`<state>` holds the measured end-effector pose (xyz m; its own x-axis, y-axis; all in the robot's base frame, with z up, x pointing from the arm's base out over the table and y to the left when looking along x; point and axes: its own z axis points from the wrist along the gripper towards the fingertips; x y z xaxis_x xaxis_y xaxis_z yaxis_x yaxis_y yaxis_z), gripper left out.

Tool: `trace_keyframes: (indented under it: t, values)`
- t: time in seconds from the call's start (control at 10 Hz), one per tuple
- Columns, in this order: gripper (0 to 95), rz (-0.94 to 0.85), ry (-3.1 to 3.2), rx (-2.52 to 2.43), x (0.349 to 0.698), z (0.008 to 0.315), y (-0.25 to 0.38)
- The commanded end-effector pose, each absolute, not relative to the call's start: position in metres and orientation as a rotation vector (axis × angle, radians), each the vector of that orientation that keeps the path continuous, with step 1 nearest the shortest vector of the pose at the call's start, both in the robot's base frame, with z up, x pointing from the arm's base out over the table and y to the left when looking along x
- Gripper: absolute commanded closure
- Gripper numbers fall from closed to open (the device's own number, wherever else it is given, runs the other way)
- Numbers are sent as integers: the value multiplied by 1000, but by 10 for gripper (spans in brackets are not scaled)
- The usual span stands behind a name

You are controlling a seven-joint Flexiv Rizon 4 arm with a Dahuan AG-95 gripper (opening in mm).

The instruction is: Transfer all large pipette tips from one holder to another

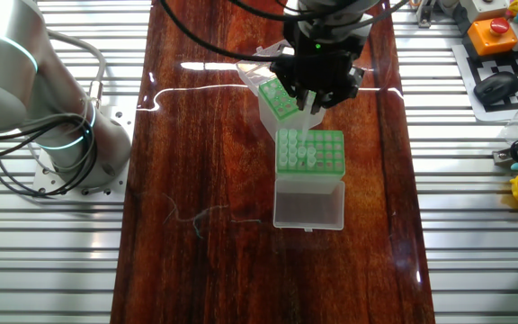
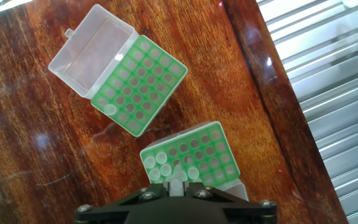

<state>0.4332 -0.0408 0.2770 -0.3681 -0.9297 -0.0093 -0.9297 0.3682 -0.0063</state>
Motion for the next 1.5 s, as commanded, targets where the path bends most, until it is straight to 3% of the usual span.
trace_keyframes:
  t: [0.1, 1.5]
  values:
    - [950, 8, 2586, -1757, 433, 275, -41]
    - [950, -20, 2512, -1788, 430, 238, -44]
